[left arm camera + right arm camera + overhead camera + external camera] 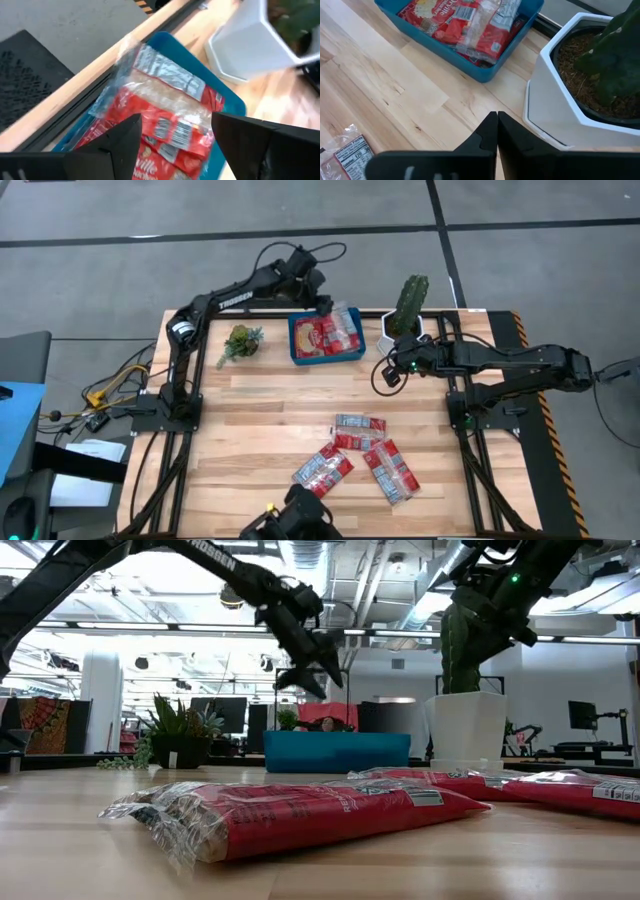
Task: Sort popcorn bags into baskets
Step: Put the popcorn bag into the blue bin
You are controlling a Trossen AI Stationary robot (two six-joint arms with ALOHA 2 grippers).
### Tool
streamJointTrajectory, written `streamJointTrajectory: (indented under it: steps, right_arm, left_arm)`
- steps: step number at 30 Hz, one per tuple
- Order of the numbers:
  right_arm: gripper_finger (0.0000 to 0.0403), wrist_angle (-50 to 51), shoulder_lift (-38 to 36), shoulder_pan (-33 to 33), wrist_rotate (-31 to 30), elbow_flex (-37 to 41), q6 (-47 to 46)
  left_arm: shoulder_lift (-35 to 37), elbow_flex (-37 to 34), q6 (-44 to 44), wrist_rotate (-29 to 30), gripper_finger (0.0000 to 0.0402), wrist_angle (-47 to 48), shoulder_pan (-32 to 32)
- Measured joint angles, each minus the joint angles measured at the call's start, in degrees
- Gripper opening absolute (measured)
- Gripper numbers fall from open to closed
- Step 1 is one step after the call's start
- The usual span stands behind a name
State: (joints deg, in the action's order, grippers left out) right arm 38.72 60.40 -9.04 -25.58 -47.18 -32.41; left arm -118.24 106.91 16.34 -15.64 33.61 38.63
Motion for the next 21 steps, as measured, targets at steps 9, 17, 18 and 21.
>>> streamJointTrajectory:
  steps: [9, 17, 18, 21]
  right_arm:
    - [0.0018, -0.4, 0.0, 0.0, -0.1, 0.0, 0.1]
    - [0.0014, -16.8, 7.6, -1.4, 0.6, 0.0, 10.4]
    - [0.0012, -17.9, 9.5, -1.7, 1.1, 0.0, 11.2]
    - [0.0010, -22.5, 15.0, -3.0, 1.5, 0.0, 13.4]
  left_arm:
    - [0.2, 10.5, -9.9, -2.1, 0.0228, 14.0, -5.9]
    - [2.6, 10.5, -9.5, 2.2, 0.0210, 13.6, -13.1]
    - [3.6, 10.5, -9.8, 2.4, 0.0202, 14.4, -13.5]
    - [7.9, 10.4, -10.0, 3.0, 0.0178, 16.3, -13.6]
